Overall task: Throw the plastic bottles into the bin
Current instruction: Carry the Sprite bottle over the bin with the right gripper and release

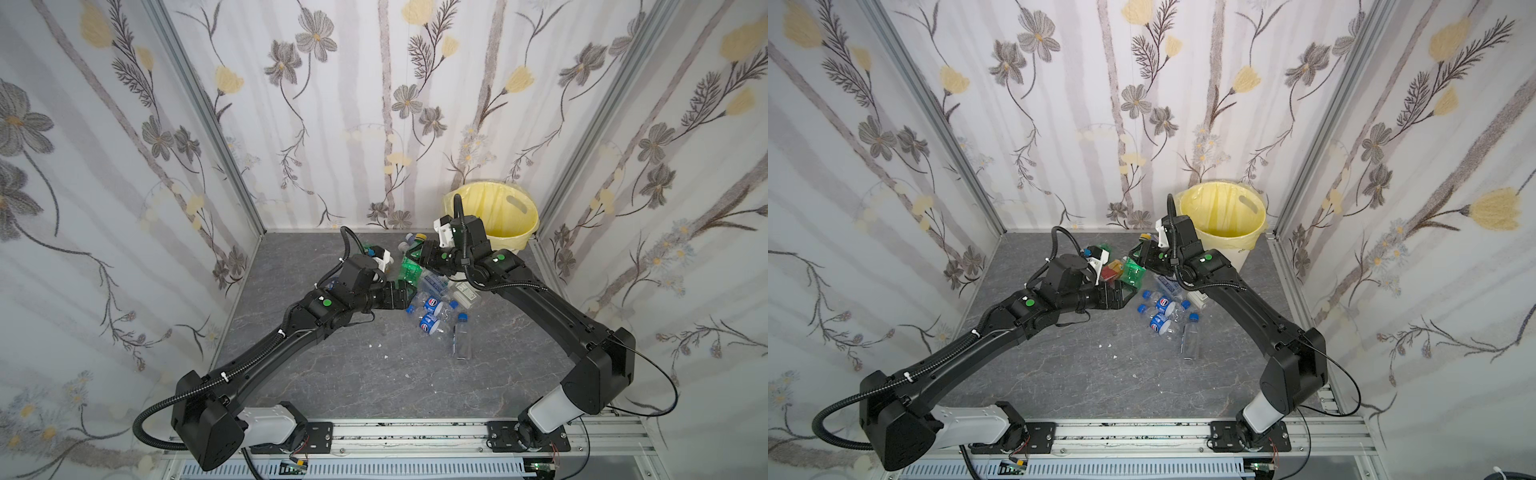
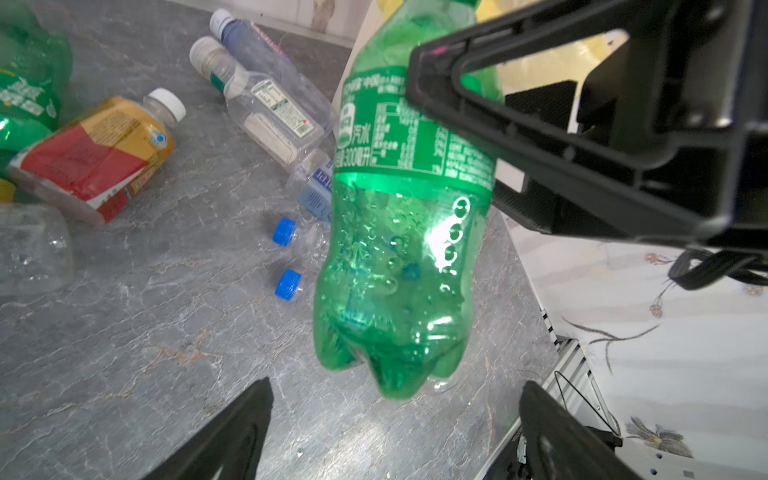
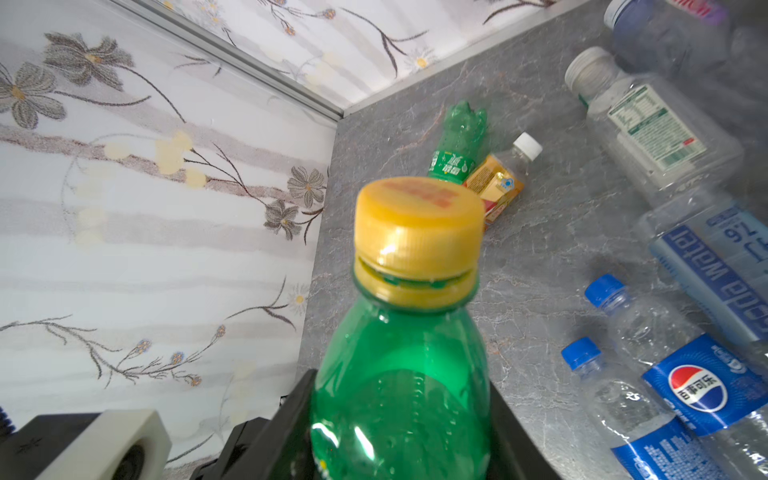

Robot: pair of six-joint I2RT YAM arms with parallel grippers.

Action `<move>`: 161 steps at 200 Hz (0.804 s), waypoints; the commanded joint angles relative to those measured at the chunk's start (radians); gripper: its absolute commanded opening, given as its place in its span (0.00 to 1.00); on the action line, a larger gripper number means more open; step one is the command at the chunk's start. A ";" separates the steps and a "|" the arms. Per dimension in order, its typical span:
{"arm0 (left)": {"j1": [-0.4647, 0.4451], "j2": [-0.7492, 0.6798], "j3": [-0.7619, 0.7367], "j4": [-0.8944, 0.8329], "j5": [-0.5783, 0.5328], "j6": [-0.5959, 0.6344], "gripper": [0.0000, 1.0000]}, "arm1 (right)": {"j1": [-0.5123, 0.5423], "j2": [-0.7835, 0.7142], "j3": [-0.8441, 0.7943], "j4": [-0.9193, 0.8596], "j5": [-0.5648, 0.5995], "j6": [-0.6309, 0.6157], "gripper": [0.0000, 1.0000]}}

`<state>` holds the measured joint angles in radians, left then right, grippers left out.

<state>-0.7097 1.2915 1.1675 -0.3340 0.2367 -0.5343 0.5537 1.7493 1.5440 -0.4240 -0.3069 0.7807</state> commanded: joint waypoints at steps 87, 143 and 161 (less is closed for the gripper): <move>-0.118 0.237 0.469 -0.054 -0.056 0.091 1.00 | -0.251 -0.058 0.310 -0.193 0.090 -0.169 0.48; -0.159 0.403 0.785 -0.103 -0.091 0.147 1.00 | -0.396 -0.110 0.508 -0.246 0.103 -0.205 0.48; -0.171 0.449 0.873 -0.116 -0.104 0.159 1.00 | -0.437 -0.126 0.581 -0.246 0.107 -0.219 0.49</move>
<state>-0.8684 1.6974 1.9503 -0.4294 0.1638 -0.4152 0.1535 1.6413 2.0502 -0.6659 -0.2096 0.5949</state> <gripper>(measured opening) 0.997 0.499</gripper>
